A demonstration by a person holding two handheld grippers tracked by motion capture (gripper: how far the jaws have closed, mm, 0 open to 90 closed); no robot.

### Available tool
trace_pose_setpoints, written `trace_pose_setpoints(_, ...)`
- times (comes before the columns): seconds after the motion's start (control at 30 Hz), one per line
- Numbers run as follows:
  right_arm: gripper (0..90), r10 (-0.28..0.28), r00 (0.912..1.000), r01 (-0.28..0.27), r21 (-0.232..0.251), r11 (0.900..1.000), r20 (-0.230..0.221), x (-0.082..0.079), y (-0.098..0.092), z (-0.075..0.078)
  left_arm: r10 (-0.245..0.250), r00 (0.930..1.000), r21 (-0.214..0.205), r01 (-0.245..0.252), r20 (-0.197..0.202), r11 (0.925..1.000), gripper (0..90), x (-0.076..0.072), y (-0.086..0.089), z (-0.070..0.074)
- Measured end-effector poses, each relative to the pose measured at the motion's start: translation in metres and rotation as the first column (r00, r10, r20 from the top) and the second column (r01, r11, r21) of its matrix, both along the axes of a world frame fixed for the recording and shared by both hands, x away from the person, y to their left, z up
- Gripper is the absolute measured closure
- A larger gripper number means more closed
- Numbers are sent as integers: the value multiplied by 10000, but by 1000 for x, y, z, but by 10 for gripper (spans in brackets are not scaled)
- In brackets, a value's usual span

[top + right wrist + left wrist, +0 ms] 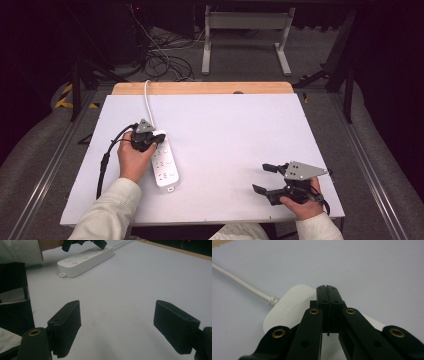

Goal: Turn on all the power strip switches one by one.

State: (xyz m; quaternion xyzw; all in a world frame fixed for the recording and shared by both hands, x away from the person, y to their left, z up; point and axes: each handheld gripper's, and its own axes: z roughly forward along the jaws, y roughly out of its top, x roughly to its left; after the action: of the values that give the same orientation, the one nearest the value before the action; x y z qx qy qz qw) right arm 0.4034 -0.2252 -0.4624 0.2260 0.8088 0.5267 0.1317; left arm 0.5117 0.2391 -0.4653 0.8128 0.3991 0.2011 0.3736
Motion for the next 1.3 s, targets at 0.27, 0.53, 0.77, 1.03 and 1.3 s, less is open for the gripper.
trace_pose_setpoints(0.27,223,49,10000,-49,7,10000,14,0,0,0,160,9998,-70,-160,116,9998,898,-2,0,-2)
trace_pose_setpoints(0.53,223,113,9999,-113,-5,9999,-16,-1,2,0,267,9996,23,-267,121,9996,899,-3,-3,-3)
trace_pose_setpoints(0.77,223,136,9999,-136,-7,9999,-6,-2,2,0,399,9991,92,-400,120,9992,900,-4,-5,-3)
trace_pose_setpoints(1.03,223,165,9999,-166,-19,9999,-25,-2,3,-1,532,9986,126,-532,36,9985,900,-3,-8,-4)
trace_pose_setpoints(1.3,223,195,9998,-194,25,9998,-33,-2,2,-1,591,9982,69,-591,-44,9982,900,-2,-7,-5)
